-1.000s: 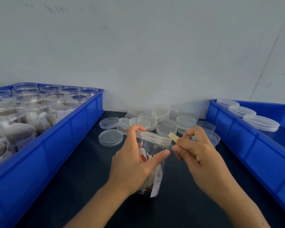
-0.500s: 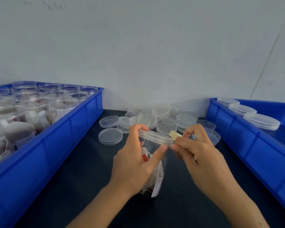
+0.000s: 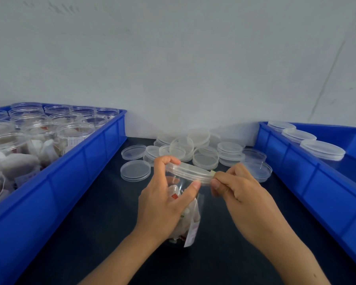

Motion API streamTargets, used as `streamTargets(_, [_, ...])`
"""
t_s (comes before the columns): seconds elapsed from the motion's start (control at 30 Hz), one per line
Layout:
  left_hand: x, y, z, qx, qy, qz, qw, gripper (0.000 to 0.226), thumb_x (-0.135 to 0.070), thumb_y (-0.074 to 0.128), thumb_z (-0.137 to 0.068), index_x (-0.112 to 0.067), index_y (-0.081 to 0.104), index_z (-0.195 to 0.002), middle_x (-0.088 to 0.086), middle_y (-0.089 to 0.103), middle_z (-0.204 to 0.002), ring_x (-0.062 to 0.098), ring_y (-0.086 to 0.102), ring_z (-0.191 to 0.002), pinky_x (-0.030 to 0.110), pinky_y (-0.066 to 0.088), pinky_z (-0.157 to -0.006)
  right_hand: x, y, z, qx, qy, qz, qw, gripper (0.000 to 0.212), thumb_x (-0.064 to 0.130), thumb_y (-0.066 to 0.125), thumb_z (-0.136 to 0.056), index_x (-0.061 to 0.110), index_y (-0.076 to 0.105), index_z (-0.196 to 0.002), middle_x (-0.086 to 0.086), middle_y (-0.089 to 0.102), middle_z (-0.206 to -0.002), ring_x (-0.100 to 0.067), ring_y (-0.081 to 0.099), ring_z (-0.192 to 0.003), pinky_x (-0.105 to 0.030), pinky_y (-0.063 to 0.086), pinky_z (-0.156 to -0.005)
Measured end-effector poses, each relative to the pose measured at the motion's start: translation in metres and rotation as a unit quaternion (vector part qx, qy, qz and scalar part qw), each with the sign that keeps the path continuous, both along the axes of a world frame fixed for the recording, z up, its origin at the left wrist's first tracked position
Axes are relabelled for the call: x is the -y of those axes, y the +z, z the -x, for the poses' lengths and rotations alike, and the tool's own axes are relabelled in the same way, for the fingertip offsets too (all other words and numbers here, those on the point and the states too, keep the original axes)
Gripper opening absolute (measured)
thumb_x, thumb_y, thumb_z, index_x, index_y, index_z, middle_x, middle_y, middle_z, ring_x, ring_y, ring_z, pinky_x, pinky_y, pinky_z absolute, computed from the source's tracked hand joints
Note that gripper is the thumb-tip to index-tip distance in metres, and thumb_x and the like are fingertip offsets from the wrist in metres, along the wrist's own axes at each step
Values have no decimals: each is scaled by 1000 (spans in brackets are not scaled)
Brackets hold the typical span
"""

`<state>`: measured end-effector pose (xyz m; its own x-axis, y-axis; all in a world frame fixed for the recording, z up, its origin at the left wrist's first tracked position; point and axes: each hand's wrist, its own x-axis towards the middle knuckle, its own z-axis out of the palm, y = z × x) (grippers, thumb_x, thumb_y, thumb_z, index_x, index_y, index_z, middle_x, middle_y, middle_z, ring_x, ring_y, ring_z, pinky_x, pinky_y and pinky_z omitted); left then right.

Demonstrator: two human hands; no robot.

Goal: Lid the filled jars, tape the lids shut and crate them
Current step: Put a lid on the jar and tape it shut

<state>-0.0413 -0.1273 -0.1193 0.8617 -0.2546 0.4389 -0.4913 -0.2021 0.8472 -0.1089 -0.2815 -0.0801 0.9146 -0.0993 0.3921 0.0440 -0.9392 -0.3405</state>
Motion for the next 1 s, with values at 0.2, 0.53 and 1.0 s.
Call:
streamTargets(0.2, [1, 1, 0, 4, 1, -12, 1000, 52, -69, 54, -65, -47, 36, -109, -17, 67, -103, 6, 68, -92, 41, 57, -81, 4, 2, -1, -42, -11, -29, 999, 36, 49, 27, -97, 30, 53, -79, 11, 47, -89, -8, 51, -77, -27, 46, -71])
streamTargets(0.53, [-4, 4, 0, 25, -24, -20, 999, 51, -66, 54, -67, -45, 37, -110, -24, 64, -100, 6, 68, -87, 39, 57, -79, 2, 6, 3, -54, -15, -11, 998, 31, 40, 32, -102, 29, 52, -82, 10, 53, -88, -9, 53, -77, -28, 48, -71])
streamTargets(1.0, [-8, 3, -8, 3, 39, 36, 999, 70, -78, 70, -44, -47, 42, -100, -34, 56, -100, -4, 61, -87, 31, 56, -74, -13, 4, 9, -57, 25, -30, 998, 22, 47, 21, -98, 44, 42, -101, 5, 59, -79, -13, 59, -72, -32, 52, -72])
